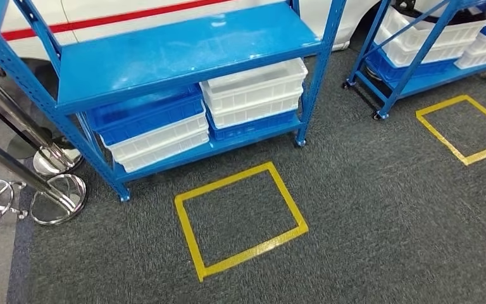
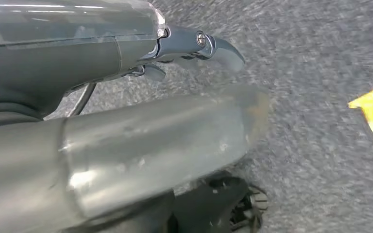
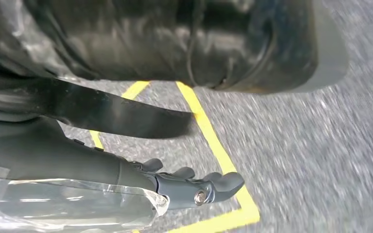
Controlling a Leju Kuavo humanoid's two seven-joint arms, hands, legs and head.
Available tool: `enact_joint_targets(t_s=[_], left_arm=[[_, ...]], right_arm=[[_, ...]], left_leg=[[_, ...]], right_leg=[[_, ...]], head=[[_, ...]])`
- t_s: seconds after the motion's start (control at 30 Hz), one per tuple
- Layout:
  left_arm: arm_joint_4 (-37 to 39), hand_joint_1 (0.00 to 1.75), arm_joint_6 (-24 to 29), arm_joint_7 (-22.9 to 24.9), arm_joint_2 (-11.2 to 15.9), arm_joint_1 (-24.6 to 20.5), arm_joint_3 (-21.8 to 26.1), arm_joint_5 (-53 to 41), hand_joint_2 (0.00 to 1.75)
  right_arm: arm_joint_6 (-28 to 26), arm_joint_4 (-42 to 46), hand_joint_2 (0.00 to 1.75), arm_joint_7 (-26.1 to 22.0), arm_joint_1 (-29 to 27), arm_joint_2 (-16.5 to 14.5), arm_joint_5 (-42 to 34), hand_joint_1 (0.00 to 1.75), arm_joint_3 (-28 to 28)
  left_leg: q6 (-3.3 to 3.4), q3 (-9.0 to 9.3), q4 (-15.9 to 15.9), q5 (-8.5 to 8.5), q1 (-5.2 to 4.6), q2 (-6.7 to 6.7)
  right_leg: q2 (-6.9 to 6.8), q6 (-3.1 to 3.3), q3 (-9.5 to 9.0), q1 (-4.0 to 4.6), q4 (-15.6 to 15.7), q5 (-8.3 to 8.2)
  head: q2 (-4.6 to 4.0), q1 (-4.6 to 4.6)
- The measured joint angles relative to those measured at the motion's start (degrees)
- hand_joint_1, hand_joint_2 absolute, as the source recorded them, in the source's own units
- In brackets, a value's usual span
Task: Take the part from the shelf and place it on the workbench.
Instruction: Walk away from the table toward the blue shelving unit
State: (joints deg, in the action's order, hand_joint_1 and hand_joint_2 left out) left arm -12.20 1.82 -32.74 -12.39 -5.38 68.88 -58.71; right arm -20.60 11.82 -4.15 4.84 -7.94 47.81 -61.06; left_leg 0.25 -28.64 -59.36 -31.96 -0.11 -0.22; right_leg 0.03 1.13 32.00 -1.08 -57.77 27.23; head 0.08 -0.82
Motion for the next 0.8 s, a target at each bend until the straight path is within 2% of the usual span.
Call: enact_joint_targets(t_s=[0.03, 0.1, 0.13, 0.17, 0.2, 0.23, 0.27, 0.3, 0.33, 0.37, 0.43, 0.47, 0.5, 0.53, 0.6, 0.63, 0.67, 0.7, 0.73, 0.77, 0.8], left_arm=[[0.0, 0.00, 0.0, -0.1, 0.0, 0.0, 0.0, 0.0, 0.00], [0.0, 0.00, 0.1, -0.1, 0.0, 0.1, 0.0, 0.1, 0.00], [0.0, 0.00, 0.1, -0.1, 0.0, 0.2, 0.0, 0.1, 0.00], [0.0, 0.00, 0.1, -0.1, 0.0, 0.3, 0.0, 0.2, 0.00], [0.0, 0.00, 0.1, -0.1, 0.0, 0.4, 0.0, 0.2, 0.00], [0.0, 0.00, 0.1, -0.1, 0.0, 0.5, 0.0, 0.2, 0.00], [0.0, 0.00, 0.2, -0.1, 0.0, 0.5, 0.0, 0.2, 0.00], [0.0, 0.00, 0.2, -0.1, 0.0, 0.5, 0.0, 0.2, 0.00], [0.0, 0.00, 0.2, -0.1, 0.0, 0.4, 0.0, 0.1, 0.00], [0.0, 0.00, 0.3, -0.1, 0.0, 0.4, 0.0, 0.1, 0.00], [0.0, 0.00, 0.3, -0.1, 0.0, 0.5, 0.0, 0.0, 0.00], [0.0, 0.00, 0.3, -0.1, 0.0, 0.5, 0.0, 0.0, 0.00], [0.0, 0.00, 0.4, -0.1, 0.0, 0.5, 0.0, 0.0, 0.00], [0.0, 0.00, 0.4, -0.1, 0.0, 0.5, 0.0, 0.0, 0.00], [0.0, 0.00, 0.4, -0.1, -0.1, 0.4, 0.0, 0.0, 0.00], [0.0, 0.00, 0.4, -0.1, -0.1, 0.4, 0.0, 0.0, 0.00], [0.0, 0.00, 0.4, 0.0, -0.1, 0.5, 0.0, 0.0, 0.00], [0.0, 0.00, 0.4, 0.0, -0.1, 0.6, 0.0, 0.0, 0.00], [0.0, 0.00, 0.4, 0.0, -0.1, 0.7, 0.0, 0.0, 0.00], [0.0, 0.00, 0.4, 0.0, -0.2, 0.7, 0.1, 0.0, 0.00], [0.0, 0.00, 0.4, 0.0, -0.3, 0.7, 0.1, 0.0, 0.00]], right_arm=[[-0.6, 0.0, 0.00, -0.8, 0.0, 0.0, -0.1, 0.00, -0.1], [-1.8, 0.0, 0.00, -2.0, 0.1, 0.0, -0.3, 0.00, -0.5], [-2.4, 0.0, 0.00, -2.5, 0.1, 0.0, -0.3, 0.00, -0.7], [-3.0, 0.0, 0.00, -2.9, 0.1, 0.0, -0.3, 0.00, -0.8], [-3.3, 0.0, 0.00, -3.1, 0.1, 0.0, -0.4, 0.00, -0.8], [-3.5, 0.0, 0.00, -3.2, 0.0, 0.0, -0.4, 0.00, -0.9], [-3.5, 0.0, 0.00, -3.1, 0.0, 0.0, -0.6, 0.00, -1.0], [-3.4, 0.0, 0.00, -3.1, 0.1, -0.1, -0.7, 0.00, -1.2], [-3.2, 0.0, 0.00, -3.0, 0.1, -0.1, -0.9, 0.00, -1.3], [-3.0, 0.0, 0.00, -2.9, 0.2, -0.1, -1.0, 0.00, -1.5], [-2.3, 0.0, 0.00, -2.6, 0.3, -0.1, -1.2, 0.00, -1.8], [-2.0, 0.0, 0.00, -2.4, 0.4, -0.1, -1.3, 0.00, -1.9], [-1.9, 0.0, 0.00, -2.2, 0.4, -0.1, -1.3, 0.00, -2.0], [-1.8, 0.0, 0.00, -2.0, 0.5, -0.1, -1.3, 0.00, -2.1], [-1.7, 0.0, 0.00, -1.9, 0.5, -0.1, -1.4, 0.00, -2.2], [-1.7, 0.0, 0.00, -1.8, 0.4, -0.1, -1.4, 0.00, -2.2], [-1.7, 0.0, 0.00, -1.8, 0.3, -0.1, -1.4, 0.00, -2.3], [-1.6, 0.0, 0.00, -1.9, 0.2, -0.1, -1.5, 0.00, -2.3], [-1.6, 0.0, 0.00, -1.9, 0.1, 0.0, -1.5, 0.00, -2.3], [-1.5, 0.0, 0.00, -1.9, 0.0, 0.0, -1.5, 0.00, -2.4], [-1.5, 0.0, 0.00, -1.9, 0.0, 0.1, -1.5, 0.00, -2.5]], left_leg=[[-0.26, -1.74, -3.4, -1.50, 0.22, 0.02], [-0.74, -6.61, -11.5, -4.10, 0.56, 0.03], [-0.90, -8.43, -13.9, -4.06, 0.70, 0.03], [-0.99, -9.21, -14.0, -2.78, 0.81, 0.04], [-0.98, -8.83, -11.7, -0.35, 0.90, 0.05], [-0.84, -7.64, -7.7, 2.54, 0.94, 0.08], [-0.59, -6.30, -4.0, 4.50, 0.78, 0.10], [-0.19, -5.04, -1.0, 5.54, 0.59, 0.15], [0.21, -4.28, 0.7, 5.63, 0.37, 0.20], [0.65, -3.93, 1.1, 5.01, 0.16, 0.22], [1.50, -3.00, 1.9, 4.62, 0.23, 0.08], [1.92, -2.35, 2.2, 4.45, 0.34, 0.02], [2.32, -1.58, 2.6, 4.26, 0.43, -0.03], [2.62, -0.99, 2.9, 4.01, 0.46, -0.01], [2.98, -0.11, 3.0, 3.21, 0.29, -0.01], [2.99, 0.41, 3.0, 2.73, 0.18, -0.06], [2.99, 1.09, 3.0, 2.17, 0.08, -0.13], [2.94, 1.92, 3.0, 1.56, 0.00, -0.21], [2.87, 2.79, 3.0, 0.88, -0.08, -0.24], [2.78, 3.63, 3.0, 0.15, -0.14, -0.25], [2.59, 4.17, 3.0, -0.54, -0.23, -0.29]], right_leg=[[-0.04, 0.23, -0.36, -0.06, 0.2, 0.20], [-0.07, 0.45, -0.94, -0.07, 0.2, 0.80], [-0.04, 0.42, -1.38, -0.08, 0.2, 1.18], [0.00, 0.33, -1.94, -0.11, 0.2, 1.60], [0.02, 0.17, -2.61, -0.14, 0.2, 2.08], [0.03, -0.04, -3.30, -0.18, 0.2, 2.58], [0.03, -0.35, -3.87, -0.15, 0.2, 3.08], [0.06, -0.73, -4.24, -0.15, 0.2, 3.50], [0.05, -1.12, -4.53, -0.14, 0.3, 3.81], [0.04, -1.56, -4.76, -0.11, 0.3, 3.89], [-0.03, -2.16, -5.19, -0.22, -0.2, 3.84], [-0.05, -2.36, -4.86, -0.23, -1.5, 3.90], [-0.05, -2.44, -3.61, -0.25, -3.8, 4.43], [-0.05, -2.52, -1.60, -0.25, -7.1, 5.37], [-0.02, -2.59, 3.74, -0.18, -14.3, 8.06], [-0.02, -2.59, 5.82, -0.16, -16.3, 8.88], [-0.02, -2.52, 7.15, -0.12, -16.7, 8.82], [-0.02, -2.33, 7.51, -0.02, -15.1, 7.64], [-0.03, -1.99, 7.13, 0.18, -12.0, 5.23], [-0.01, -1.47, 6.52, 0.48, -8.3, 1.89], [0.03, -1.02, 5.96, 0.78, -5.3, -0.44]], head=[[-0.01, 0.03], [0.00, 0.07], [0.01, 0.07], [0.01, 0.07], [0.01, 0.08], [0.00, 0.08], [0.00, 0.07], [0.00, 0.07], [0.00, 0.07], [0.01, 0.07], [0.01, 0.06], [0.01, 0.04], [0.00, 0.03], [0.01, 0.01], [0.01, 0.00], [0.01, 0.00], [0.01, 0.00], [0.00, -0.01], [0.01, -0.01], [0.01, -0.02], [0.01, 0.01]])
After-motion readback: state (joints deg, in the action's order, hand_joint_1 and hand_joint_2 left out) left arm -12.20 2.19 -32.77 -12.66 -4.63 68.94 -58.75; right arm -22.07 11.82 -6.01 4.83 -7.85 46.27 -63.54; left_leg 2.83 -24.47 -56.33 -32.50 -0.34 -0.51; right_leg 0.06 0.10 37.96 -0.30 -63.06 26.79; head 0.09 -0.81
